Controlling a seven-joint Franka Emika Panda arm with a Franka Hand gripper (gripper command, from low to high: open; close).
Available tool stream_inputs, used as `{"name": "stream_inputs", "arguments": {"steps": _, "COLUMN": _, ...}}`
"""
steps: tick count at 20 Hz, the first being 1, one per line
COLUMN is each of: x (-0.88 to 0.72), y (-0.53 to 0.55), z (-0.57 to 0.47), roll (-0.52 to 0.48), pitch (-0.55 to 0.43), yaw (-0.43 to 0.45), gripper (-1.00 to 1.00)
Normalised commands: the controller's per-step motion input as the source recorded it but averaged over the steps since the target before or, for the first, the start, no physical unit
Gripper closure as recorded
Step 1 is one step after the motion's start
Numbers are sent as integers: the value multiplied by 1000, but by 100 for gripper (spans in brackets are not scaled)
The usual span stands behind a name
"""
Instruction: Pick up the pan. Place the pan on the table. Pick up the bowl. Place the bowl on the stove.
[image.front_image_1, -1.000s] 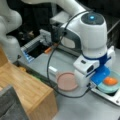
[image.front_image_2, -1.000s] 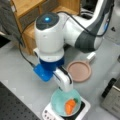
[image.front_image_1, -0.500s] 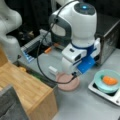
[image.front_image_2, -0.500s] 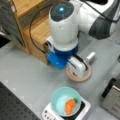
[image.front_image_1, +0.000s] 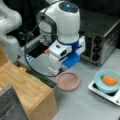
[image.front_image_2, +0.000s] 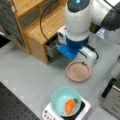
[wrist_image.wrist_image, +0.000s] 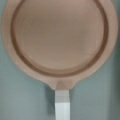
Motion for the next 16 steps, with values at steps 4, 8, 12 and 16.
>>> {"name": "stream_inputs", "arguments": {"steps": 4, "x": -994, "y": 145, "z": -230, "roll": -19, "pitch": -290, "yaw": 108, "gripper": -100}}
{"name": "stream_inputs", "arguments": {"steps": 8, "x": -918, "y": 56, "z": -280, "roll": 22, "pitch": -339, "yaw": 74, "gripper": -100}}
{"name": "stream_inputs", "arguments": {"steps": 12, "x": -723, "y": -81, "z": -322, "roll": 81, "pitch": -361, "yaw": 60, "gripper": -100}}
{"name": "stream_inputs", "arguments": {"steps": 16, "x": -474, "y": -106, "z": -294, "roll": 137, "pitch": -325, "yaw": 73, "gripper": -100}}
